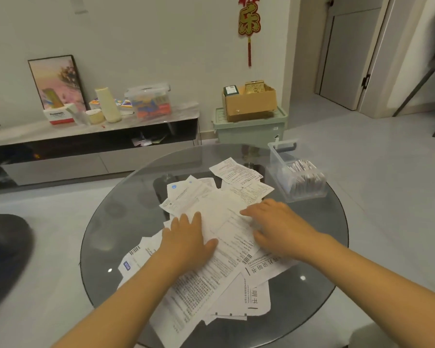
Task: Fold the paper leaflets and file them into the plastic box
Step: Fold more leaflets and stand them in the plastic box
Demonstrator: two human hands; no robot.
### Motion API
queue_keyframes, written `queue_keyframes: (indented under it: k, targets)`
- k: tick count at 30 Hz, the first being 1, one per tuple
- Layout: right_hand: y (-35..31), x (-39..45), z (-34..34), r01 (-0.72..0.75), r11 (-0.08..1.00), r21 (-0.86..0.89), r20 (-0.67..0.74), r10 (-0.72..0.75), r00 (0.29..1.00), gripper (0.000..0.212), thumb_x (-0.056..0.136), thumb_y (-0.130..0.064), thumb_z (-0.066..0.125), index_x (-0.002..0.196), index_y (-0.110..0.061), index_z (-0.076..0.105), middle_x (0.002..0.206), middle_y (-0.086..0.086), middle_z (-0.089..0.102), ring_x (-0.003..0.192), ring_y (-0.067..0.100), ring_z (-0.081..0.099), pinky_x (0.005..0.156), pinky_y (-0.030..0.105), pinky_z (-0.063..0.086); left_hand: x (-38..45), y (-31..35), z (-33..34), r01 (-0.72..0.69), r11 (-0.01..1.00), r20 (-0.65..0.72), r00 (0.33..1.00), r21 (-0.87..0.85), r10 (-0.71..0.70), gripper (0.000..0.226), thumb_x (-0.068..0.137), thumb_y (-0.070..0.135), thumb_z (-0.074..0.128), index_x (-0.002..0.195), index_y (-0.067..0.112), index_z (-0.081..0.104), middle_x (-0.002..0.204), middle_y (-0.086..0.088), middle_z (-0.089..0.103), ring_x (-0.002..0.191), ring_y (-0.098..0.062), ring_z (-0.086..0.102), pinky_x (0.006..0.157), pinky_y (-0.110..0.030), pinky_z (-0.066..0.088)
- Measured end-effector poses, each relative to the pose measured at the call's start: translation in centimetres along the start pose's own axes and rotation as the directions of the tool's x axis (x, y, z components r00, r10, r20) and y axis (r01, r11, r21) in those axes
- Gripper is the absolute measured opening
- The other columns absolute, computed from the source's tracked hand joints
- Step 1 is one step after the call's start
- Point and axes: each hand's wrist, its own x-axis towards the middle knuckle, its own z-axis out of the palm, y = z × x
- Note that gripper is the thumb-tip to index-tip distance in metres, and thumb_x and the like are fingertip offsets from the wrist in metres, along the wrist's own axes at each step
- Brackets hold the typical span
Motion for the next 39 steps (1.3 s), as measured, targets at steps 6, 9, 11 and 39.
queue_keyframes:
  k: [6, 9, 11, 39]
  targets:
    - [-0.7, 0.7, 0.4, 0.057, 0.997, -0.044, 0.143, -0.05, 0.988, 0.049, 0.092, -0.045, 0.048, 0.138, -0.029, 0.039, 0.137, -0.011, 0.044, 0.127, 0.015, 0.034, 0.104, 0.029, 0.023, -0.3, -1.0, 0.7, -0.14, 0.988, -0.075, 0.988, -0.067, 0.135, 0.058, 0.097, 0.05, 0.033, 0.145, 0.019, 0.024, 0.142, 0.001, 0.032, 0.131, -0.019, 0.032, 0.109, -0.038, 0.027]
    - [-1.1, 0.9, 0.2, 0.054, 0.998, -0.042, 0.27, -0.041, 0.962, 0.065, 0.089, -0.055, 0.05, 0.145, -0.029, 0.03, 0.146, -0.008, 0.034, 0.134, 0.017, 0.027, 0.11, 0.032, 0.02, -0.2, -1.4, 0.8, -0.135, 0.985, -0.144, 0.982, -0.108, 0.119, 0.061, 0.093, 0.054, 0.04, 0.143, 0.022, 0.028, 0.144, 0.004, 0.034, 0.133, -0.018, 0.03, 0.11, -0.036, 0.023]
    - [-1.1, 1.0, 0.3, 0.045, 0.998, -0.054, 0.286, -0.028, 0.958, 0.07, 0.087, -0.056, 0.053, 0.146, -0.03, 0.026, 0.152, -0.006, 0.026, 0.139, 0.019, 0.02, 0.113, 0.034, 0.015, -0.2, -1.8, 0.7, -0.123, 0.98, -0.158, 0.983, -0.155, 0.098, 0.066, 0.089, 0.058, 0.047, 0.144, 0.024, 0.029, 0.147, 0.007, 0.033, 0.135, -0.016, 0.027, 0.111, -0.035, 0.023]
    - [-0.8, 0.8, -0.2, 0.002, 1.0, 0.002, -0.189, -0.002, 0.982, 0.033, 0.094, -0.042, 0.046, 0.123, -0.029, 0.057, 0.125, -0.012, 0.053, 0.12, 0.01, 0.037, 0.104, 0.024, 0.025, 2.6, -2.2, -1.3, -0.052, 0.595, -0.233, 0.945, -0.802, -0.231, 0.07, 0.086, 0.024, 0.067, 0.143, 0.017, 0.027, 0.134, -0.003, 0.047, 0.104, -0.018, 0.046, 0.081, -0.031, 0.039]
